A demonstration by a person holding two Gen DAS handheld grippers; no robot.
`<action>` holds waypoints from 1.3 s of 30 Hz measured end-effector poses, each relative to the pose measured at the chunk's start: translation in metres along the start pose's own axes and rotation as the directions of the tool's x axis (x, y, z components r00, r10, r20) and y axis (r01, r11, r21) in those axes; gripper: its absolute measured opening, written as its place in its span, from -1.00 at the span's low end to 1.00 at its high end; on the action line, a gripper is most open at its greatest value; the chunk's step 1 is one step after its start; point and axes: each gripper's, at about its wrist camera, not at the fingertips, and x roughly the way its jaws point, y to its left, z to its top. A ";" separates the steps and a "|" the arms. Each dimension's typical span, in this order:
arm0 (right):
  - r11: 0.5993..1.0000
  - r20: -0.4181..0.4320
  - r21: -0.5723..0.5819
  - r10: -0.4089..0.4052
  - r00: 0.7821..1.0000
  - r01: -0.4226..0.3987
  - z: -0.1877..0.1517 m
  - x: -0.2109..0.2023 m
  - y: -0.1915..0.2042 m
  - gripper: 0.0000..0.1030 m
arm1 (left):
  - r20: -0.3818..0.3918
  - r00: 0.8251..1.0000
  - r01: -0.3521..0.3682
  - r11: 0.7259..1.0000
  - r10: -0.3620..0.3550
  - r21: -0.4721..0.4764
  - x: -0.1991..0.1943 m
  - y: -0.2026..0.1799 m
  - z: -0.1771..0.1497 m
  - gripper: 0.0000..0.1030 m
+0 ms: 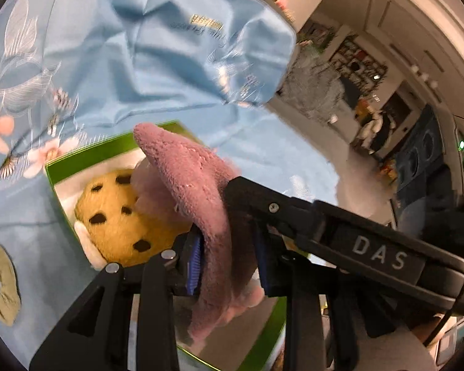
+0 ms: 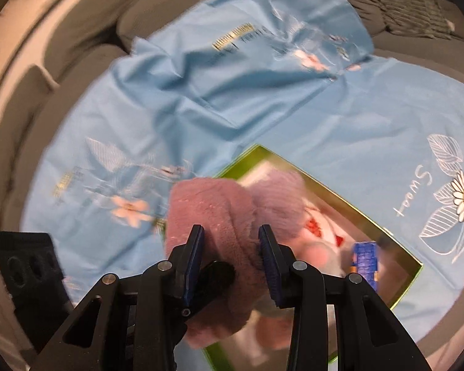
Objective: Organize soft objects
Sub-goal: 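Carry the pink towel into the green box and open the right gripper, then move the right gripper to the yellow-green sponge and grasp it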
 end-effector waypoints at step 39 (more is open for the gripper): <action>0.987 0.133 -0.117 -0.098 0.986 0.114 -0.014 -0.027 0.051 0.81 | 0.140 0.861 -0.449 0.860 0.489 -0.243 -0.193 0.113 -0.125 0.81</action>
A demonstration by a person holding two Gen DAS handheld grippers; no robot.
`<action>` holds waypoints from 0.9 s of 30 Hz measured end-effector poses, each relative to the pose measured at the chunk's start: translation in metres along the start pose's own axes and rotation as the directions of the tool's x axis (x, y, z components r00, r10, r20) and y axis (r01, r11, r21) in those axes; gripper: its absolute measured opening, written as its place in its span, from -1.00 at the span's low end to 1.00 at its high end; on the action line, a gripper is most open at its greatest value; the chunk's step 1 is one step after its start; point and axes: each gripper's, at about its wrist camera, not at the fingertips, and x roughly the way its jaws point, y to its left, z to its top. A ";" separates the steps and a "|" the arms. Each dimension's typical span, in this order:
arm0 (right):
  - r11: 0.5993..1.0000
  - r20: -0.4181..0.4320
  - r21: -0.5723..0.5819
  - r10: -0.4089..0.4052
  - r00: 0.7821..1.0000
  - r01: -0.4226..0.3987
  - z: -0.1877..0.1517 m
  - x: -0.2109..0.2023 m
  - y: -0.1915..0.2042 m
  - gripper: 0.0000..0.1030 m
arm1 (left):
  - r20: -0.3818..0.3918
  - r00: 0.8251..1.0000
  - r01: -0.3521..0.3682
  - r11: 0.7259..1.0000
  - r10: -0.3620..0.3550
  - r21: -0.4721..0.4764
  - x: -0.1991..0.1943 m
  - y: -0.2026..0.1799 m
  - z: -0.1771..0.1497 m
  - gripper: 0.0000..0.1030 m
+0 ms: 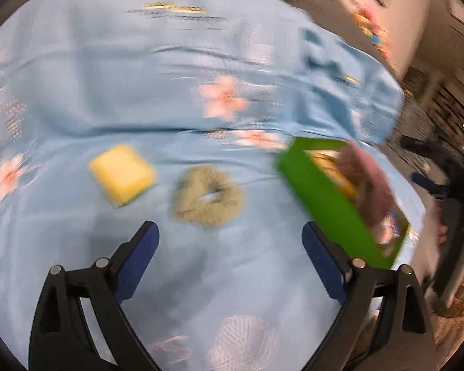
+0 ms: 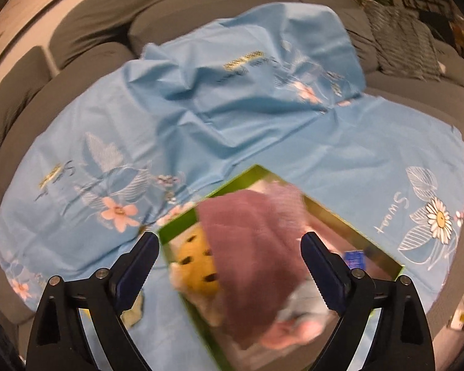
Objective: Organize soft objects
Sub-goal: 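Move the right gripper to the yellow-green sponge and grasp it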
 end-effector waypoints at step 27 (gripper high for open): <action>0.627 -0.351 -0.721 0.035 0.936 -0.294 -0.201 0.168 0.332 0.82 | -0.037 0.952 -0.279 0.808 0.305 -0.520 -0.060 0.189 -0.027 0.81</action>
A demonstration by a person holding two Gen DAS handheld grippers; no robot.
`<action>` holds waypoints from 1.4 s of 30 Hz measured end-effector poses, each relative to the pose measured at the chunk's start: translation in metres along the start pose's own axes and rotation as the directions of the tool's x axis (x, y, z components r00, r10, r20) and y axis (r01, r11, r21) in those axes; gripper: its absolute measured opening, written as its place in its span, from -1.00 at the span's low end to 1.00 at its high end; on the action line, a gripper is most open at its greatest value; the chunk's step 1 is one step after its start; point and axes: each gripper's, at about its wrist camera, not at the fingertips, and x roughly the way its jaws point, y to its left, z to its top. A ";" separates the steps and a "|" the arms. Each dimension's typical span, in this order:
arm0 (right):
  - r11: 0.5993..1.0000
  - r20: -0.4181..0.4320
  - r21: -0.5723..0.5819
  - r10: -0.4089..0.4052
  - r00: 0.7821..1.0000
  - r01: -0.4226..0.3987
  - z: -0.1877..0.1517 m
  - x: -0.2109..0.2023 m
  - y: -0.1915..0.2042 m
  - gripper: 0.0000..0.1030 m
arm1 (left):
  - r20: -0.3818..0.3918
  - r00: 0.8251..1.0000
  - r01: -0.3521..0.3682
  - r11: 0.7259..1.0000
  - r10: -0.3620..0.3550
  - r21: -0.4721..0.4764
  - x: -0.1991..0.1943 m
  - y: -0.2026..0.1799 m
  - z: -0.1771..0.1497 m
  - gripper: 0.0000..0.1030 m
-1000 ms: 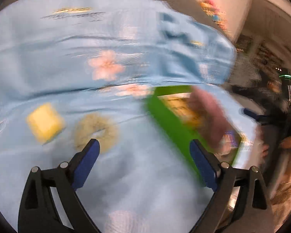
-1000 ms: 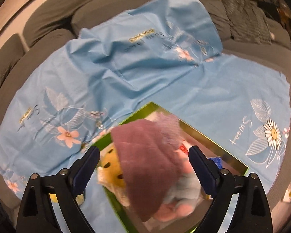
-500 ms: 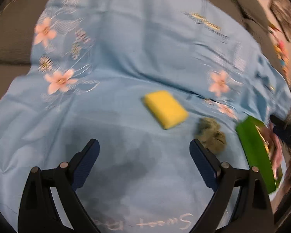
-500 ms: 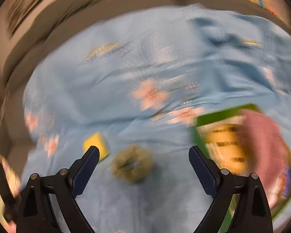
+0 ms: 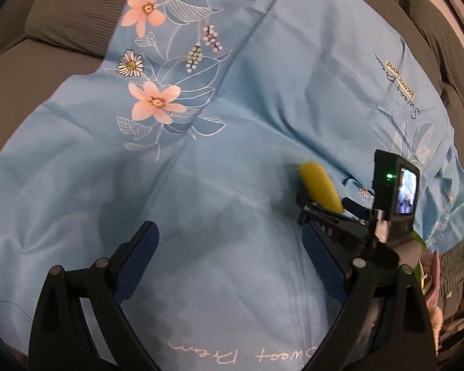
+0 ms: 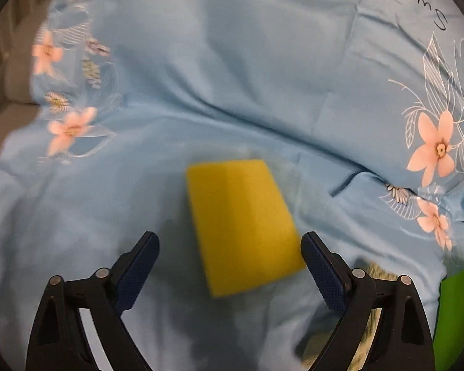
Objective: Organize soft objects
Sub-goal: 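Move the right gripper to the yellow-green sponge and grasp it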
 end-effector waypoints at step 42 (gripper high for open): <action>0.966 0.028 -0.005 0.257 0.966 -0.257 -0.138 -0.157 0.015 0.62 | -0.101 0.986 0.129 0.991 -0.133 -0.040 -0.005 0.006 -0.015 0.82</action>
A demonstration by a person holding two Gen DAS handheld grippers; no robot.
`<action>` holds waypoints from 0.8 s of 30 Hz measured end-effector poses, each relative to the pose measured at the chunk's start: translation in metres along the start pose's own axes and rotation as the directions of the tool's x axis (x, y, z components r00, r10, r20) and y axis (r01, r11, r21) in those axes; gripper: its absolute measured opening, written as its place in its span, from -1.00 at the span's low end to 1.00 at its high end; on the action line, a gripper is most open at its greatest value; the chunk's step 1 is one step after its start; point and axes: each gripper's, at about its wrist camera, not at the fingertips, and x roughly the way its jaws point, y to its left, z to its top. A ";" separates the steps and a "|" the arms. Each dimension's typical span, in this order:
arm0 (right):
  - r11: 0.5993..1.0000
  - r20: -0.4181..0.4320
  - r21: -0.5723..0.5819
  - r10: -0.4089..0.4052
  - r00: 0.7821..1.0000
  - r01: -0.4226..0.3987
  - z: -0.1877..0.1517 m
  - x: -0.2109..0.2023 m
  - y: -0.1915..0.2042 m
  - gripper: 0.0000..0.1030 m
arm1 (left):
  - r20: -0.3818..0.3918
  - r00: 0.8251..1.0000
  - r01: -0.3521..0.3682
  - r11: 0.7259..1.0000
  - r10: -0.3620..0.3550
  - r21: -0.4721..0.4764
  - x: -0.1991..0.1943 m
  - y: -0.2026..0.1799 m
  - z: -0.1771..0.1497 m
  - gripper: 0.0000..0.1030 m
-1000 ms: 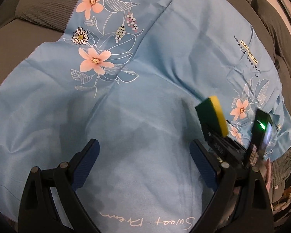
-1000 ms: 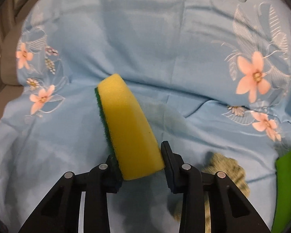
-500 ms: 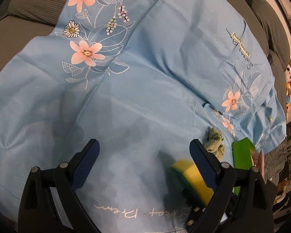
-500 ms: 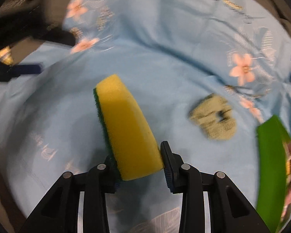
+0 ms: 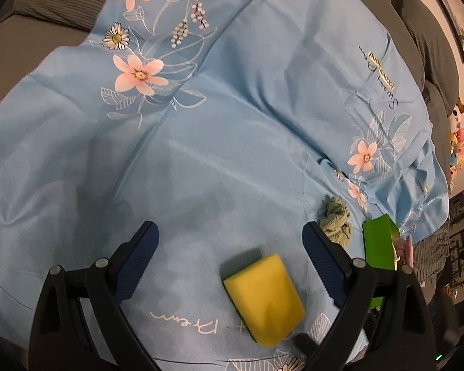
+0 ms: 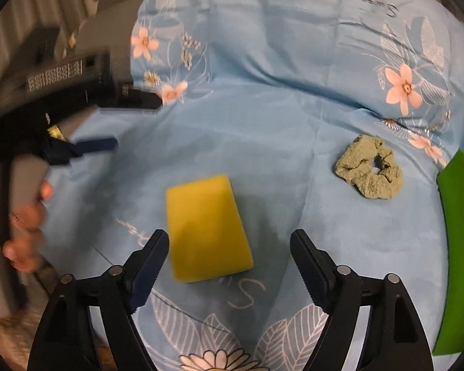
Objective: Organize soft objects
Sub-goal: 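Move the right gripper to the yellow-green sponge and grasp it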
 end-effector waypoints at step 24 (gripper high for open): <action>0.895 -0.139 0.337 0.354 0.925 -0.292 0.021 0.071 -0.044 0.05 | -0.268 0.963 0.041 0.983 0.009 0.180 0.048 -0.045 -0.088 0.30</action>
